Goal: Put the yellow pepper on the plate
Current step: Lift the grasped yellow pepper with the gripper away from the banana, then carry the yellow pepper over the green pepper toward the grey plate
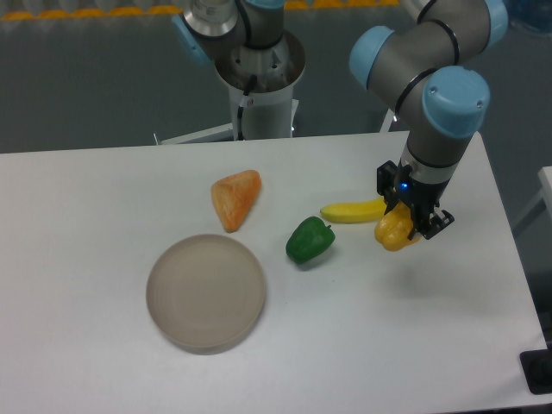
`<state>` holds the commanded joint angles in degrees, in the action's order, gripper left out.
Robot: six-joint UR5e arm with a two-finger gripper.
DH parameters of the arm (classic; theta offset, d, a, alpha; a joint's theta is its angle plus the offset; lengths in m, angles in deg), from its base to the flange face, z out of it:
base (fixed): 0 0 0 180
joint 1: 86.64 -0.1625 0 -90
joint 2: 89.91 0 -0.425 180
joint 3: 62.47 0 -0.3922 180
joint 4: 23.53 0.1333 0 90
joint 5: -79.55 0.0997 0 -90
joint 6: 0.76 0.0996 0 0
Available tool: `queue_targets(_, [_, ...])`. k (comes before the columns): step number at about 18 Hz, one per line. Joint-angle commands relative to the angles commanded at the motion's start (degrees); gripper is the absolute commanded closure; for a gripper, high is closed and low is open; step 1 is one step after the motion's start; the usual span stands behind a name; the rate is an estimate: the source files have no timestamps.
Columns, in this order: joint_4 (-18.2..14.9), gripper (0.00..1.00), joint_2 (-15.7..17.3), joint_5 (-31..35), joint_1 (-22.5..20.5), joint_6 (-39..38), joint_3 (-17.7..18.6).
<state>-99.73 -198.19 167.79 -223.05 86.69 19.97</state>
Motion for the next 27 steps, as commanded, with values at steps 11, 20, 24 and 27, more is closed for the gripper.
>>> queue_targets(11, [-0.18,0.86,-0.18,-1.67,4.12,-7.8,-0.7])
queue_targets(20, [0.0,0.86,1.49,-1.67,17.47,-20.38,3.59])
queue_targets(24, [0.62,0.89,1.67,-1.85,22.92,-26.17,6.5])
queue_targets(27, [0.88,0.89,0.62,-1.85,25.92,-29.43,7.38])
